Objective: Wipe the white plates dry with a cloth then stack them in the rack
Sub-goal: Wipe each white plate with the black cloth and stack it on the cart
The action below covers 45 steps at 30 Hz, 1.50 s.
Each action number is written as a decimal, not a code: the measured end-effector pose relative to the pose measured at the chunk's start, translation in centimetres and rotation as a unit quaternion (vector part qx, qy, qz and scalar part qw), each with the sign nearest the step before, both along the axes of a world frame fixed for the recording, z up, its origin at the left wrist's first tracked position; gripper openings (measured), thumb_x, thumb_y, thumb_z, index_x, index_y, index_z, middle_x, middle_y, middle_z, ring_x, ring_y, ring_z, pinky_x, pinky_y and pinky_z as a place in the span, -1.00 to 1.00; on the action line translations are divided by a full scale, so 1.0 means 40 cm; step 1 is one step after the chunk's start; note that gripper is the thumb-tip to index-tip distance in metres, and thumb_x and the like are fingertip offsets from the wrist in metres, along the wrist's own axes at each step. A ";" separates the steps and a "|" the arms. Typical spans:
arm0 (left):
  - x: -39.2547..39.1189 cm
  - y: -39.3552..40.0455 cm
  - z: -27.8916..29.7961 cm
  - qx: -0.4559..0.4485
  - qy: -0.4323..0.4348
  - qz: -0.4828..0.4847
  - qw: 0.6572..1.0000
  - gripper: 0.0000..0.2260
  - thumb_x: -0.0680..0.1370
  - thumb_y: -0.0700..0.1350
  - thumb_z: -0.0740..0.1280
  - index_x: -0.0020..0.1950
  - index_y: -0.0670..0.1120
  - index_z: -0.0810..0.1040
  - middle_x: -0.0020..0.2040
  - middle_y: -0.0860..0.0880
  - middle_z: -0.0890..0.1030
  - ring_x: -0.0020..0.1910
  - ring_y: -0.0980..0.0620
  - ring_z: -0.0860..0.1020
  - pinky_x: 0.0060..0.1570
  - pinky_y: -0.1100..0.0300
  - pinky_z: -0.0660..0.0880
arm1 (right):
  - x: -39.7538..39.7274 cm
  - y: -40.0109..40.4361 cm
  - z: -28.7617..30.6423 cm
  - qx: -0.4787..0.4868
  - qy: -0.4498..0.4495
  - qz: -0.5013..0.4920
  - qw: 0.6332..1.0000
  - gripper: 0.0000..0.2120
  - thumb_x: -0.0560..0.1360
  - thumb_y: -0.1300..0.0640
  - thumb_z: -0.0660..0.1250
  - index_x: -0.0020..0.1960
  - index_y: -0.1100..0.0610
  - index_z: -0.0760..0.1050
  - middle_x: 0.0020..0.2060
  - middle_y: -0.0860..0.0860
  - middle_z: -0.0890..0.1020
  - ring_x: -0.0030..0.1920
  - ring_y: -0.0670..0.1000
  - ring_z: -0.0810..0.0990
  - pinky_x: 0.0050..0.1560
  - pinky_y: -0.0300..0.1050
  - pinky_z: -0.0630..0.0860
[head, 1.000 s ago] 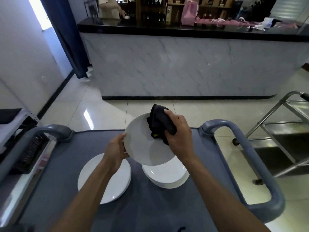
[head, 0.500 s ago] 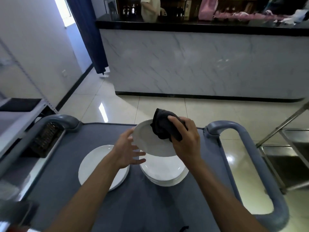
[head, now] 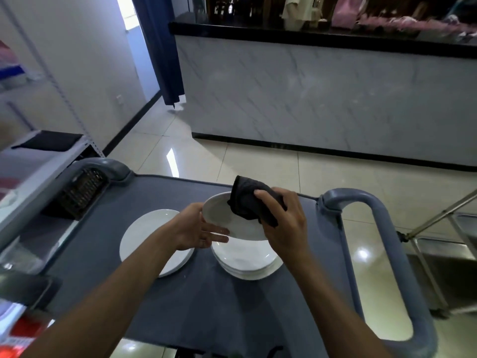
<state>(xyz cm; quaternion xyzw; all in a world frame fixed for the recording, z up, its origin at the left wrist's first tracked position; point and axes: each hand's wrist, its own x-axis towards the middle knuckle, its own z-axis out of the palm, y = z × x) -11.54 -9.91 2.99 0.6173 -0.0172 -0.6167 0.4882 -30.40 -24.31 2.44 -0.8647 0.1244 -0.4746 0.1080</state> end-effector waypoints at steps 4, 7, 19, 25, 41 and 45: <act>-0.020 -0.011 0.010 -0.040 0.013 0.082 0.996 -0.69 0.56 -0.21 0.15 0.21 -0.29 0.55 0.07 -0.32 0.63 -0.04 -0.23 0.67 -0.38 0.26 0.42 | -0.016 -0.007 -0.025 0.013 -0.011 -0.002 1.000 -0.53 0.46 0.29 0.47 0.30 0.02 0.48 0.07 0.14 0.57 0.02 0.16 0.56 -0.02 -0.04 0.54; -0.026 -0.019 0.003 -0.091 0.021 0.154 0.984 -0.74 0.54 -0.39 0.13 0.12 -0.42 0.55 0.03 -0.34 0.63 -0.10 -0.21 0.69 -0.26 0.26 0.56 | -0.026 -0.006 -0.049 0.006 -0.009 0.010 1.000 -0.61 0.52 0.26 0.44 0.30 0.02 0.50 0.09 0.12 0.55 0.04 0.17 0.56 0.03 -0.02 0.54; -0.011 -0.020 0.005 -0.123 -0.057 0.228 0.964 -0.77 0.62 -0.35 0.22 0.26 -0.38 0.46 0.10 -0.27 0.58 -0.07 -0.14 0.60 -0.27 0.09 0.66 | -0.092 0.002 -0.110 0.038 0.145 0.085 0.985 -0.36 0.34 0.40 0.47 0.35 0.03 0.51 0.22 0.08 0.49 0.12 0.18 0.50 0.12 0.07 0.55; -0.041 -0.021 -0.009 -0.144 -0.128 0.177 0.965 -0.72 0.60 -0.37 0.26 0.31 -0.30 0.50 0.15 -0.29 0.63 -0.03 -0.19 0.63 -0.26 0.02 0.63 | -0.047 0.019 -0.088 0.195 0.204 0.117 0.952 -0.42 0.52 0.26 0.38 0.50 -0.01 0.39 0.39 0.04 0.43 0.35 0.10 0.44 0.36 0.02 0.40; -0.086 0.011 -0.015 -0.211 -0.182 0.134 0.951 -0.69 0.52 -0.38 0.35 0.25 -0.21 0.59 0.03 -0.21 0.70 -0.09 -0.15 0.68 -0.26 0.03 0.63 | 0.010 0.053 -0.107 0.427 0.097 -0.001 0.899 -0.44 0.56 0.29 0.32 0.51 -0.02 0.35 0.52 0.00 0.29 0.50 0.01 0.28 0.53 -0.07 0.23; -0.112 0.012 -0.024 -0.215 -0.206 0.129 0.946 -0.70 0.52 -0.36 0.36 0.22 -0.18 0.61 0.06 -0.25 0.69 -0.05 -0.21 0.67 -0.20 -0.05 0.63 | 0.005 0.061 -0.094 0.446 0.066 -0.032 0.892 -0.45 0.56 0.32 0.28 0.51 0.01 0.35 0.55 0.01 0.26 0.52 0.01 0.27 0.52 -0.02 0.25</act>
